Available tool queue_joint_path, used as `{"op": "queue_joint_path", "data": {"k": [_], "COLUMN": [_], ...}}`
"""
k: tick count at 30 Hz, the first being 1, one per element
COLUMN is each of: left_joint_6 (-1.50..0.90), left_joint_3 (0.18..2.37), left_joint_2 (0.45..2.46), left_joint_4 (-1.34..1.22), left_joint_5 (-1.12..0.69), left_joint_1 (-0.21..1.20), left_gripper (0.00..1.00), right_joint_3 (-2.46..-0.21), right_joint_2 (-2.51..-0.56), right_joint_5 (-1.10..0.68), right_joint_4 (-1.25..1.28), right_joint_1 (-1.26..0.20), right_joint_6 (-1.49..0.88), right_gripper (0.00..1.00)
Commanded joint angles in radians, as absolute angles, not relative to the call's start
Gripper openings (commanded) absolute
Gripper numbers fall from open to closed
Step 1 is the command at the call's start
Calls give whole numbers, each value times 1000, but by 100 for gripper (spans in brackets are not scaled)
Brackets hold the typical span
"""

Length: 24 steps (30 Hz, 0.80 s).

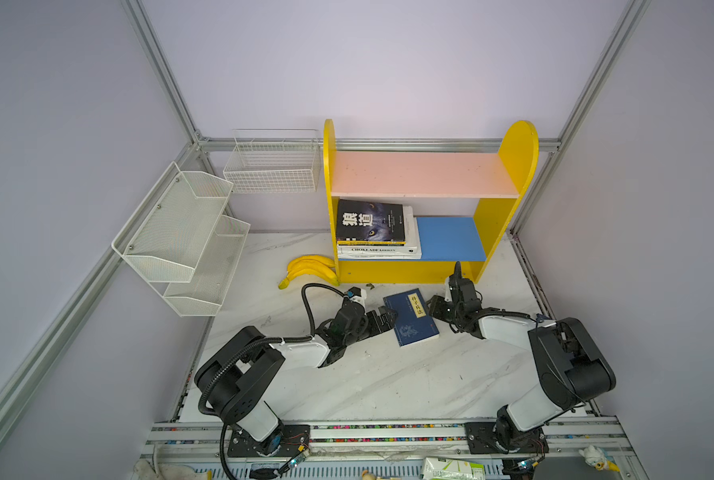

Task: Stacking books/files
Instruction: Move the book to the center of the table.

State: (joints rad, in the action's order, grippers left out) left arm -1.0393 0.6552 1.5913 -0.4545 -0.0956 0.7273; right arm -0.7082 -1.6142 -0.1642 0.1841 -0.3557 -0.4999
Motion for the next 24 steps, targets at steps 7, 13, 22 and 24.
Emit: {"op": "queue_joint_path", "data": {"k": [7,13,22,24], "left_joint_6": [-1077,-1117,-1226,-1253], "left_joint_3": [622,629,635,639], "left_joint_2": [1622,1674,1780,1796], "left_joint_4": [-555,-585,-708,-720], "left_joint_5": [-146,-164,-212,-214], "left_joint_1": [716,714,700,694], "left_gripper": [100,100,100,100], "right_joint_3": [-758,-767,-773,-773], "right_joint_2": [-1702,-1733,-1826,-1850], "right_joint_5": [45,104,111,100], "right_joint_4": [137,87,70,78], "right_joint_1": [-424,-465,-577,-603], "right_joint_6": [-466,-466,-514,-529], "right_gripper": [25,16,13,12]}}
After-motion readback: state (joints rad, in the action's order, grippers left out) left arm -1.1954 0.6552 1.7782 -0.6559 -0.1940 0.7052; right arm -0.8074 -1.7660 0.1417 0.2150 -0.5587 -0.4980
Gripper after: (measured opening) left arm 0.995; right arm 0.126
